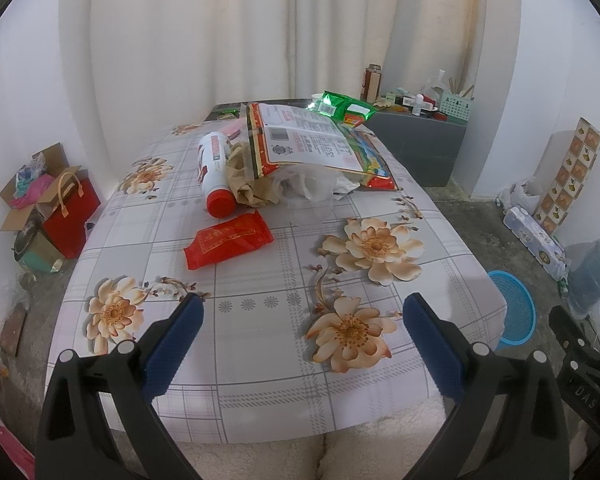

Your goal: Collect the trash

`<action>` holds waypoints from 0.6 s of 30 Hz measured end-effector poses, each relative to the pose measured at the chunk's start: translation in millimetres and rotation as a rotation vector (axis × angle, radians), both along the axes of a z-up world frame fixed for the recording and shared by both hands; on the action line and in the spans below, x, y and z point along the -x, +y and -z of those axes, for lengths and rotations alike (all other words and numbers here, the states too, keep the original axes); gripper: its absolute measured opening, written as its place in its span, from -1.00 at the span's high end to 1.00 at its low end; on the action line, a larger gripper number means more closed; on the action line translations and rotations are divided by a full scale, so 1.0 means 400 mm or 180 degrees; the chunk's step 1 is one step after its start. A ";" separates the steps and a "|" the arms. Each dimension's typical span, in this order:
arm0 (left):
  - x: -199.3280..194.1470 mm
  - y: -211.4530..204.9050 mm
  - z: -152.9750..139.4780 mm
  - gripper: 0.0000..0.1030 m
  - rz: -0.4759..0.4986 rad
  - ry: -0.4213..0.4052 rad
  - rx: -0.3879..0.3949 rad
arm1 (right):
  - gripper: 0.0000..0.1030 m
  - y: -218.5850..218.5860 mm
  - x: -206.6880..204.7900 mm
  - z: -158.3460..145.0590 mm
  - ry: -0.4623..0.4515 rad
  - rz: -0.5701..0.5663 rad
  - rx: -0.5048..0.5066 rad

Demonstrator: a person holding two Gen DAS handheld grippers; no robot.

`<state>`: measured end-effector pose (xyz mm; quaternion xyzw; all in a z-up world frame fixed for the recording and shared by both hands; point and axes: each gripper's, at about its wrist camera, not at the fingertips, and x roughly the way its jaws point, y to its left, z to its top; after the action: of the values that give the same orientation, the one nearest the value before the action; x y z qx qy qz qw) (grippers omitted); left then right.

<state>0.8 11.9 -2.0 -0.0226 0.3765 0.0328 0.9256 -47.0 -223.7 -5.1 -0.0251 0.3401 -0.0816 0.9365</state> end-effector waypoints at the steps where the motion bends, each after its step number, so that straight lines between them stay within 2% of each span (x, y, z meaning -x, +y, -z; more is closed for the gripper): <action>1: 0.000 -0.001 -0.001 -0.90 0.0005 0.0001 -0.0002 | -0.87 -0.001 -0.001 -0.001 0.0001 0.0001 0.0002; 18: 0.000 0.010 0.002 -0.90 -0.0022 0.0009 -0.0004 | -0.87 -0.004 -0.002 -0.003 0.0011 -0.0005 -0.0003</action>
<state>1.0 15.9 -2.7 -0.0233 0.3777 0.0363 0.9249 -46.2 -225.1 -3.7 -0.0250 0.3417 -0.0807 0.9360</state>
